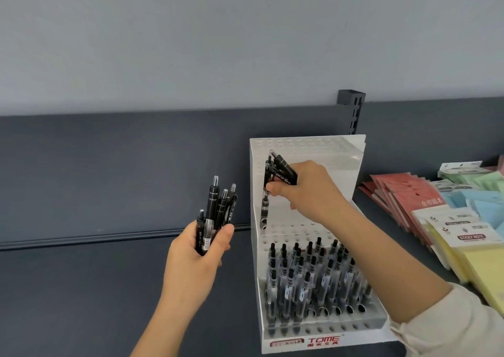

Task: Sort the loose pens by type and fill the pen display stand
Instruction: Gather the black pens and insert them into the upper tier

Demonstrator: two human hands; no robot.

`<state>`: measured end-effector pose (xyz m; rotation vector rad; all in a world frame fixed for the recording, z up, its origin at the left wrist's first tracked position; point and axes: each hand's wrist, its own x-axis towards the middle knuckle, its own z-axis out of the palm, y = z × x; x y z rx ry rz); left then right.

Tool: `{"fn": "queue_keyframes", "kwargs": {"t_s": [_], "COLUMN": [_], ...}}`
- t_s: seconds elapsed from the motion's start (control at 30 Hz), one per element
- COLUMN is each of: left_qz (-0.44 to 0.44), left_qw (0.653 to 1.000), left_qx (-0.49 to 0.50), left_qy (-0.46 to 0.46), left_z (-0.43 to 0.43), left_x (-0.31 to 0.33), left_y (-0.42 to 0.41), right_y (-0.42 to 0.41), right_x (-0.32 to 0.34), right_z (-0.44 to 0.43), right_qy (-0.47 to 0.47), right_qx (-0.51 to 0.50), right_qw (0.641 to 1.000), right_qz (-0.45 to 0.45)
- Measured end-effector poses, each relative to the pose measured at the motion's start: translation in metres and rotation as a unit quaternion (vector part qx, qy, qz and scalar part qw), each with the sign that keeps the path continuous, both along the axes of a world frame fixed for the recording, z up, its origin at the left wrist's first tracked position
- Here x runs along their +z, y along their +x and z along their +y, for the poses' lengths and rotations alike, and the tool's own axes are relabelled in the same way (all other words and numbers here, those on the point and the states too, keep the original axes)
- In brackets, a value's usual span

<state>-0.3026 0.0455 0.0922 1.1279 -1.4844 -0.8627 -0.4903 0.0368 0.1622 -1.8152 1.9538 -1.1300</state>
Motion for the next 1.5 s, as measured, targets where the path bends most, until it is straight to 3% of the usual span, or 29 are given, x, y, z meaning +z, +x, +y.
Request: {"fn": "queue_keyframes", "kwargs": {"t_s": [0.37, 0.6, 0.73, 0.87, 0.93, 1.23, 1.5], "left_qz": [0.005, -0.001, -0.001, -0.005, -0.004, 0.018, 0.021], "left_qw": [1.0, 1.0, 1.0, 1.0, 1.0, 1.0, 0.999], "left_qx": [-0.006, -0.009, -0.012, -0.014, -0.016, -0.014, -0.018], "left_qy": [0.013, 0.007, 0.011, 0.01, 0.01, 0.018, 0.022], "left_z": [-0.001, -0.002, -0.003, -0.003, -0.002, 0.0, 0.002], "left_x": [-0.003, -0.003, -0.004, -0.005, -0.005, -0.008, -0.009], "left_y": [-0.001, -0.004, -0.006, -0.007, -0.007, 0.0, 0.001], "right_y": [0.003, -0.004, -0.011, -0.013, -0.011, -0.013, -0.013], "right_x": [0.003, 0.0, 0.008, 0.016, 0.02, 0.008, 0.005], "right_z": [0.0, 0.006, 0.012, 0.015, 0.017, 0.014, 0.012], "right_qy": [0.02, 0.003, -0.052, -0.063, -0.083, -0.068, -0.119], "right_qx": [0.023, 0.026, 0.016, 0.051, 0.045, 0.009, -0.008], "right_qw": [0.996, 0.998, 0.997, 0.969, 0.959, 0.97, 0.979], "right_qz": [0.078, 0.053, -0.054, -0.234, -0.265, -0.231, -0.162]}}
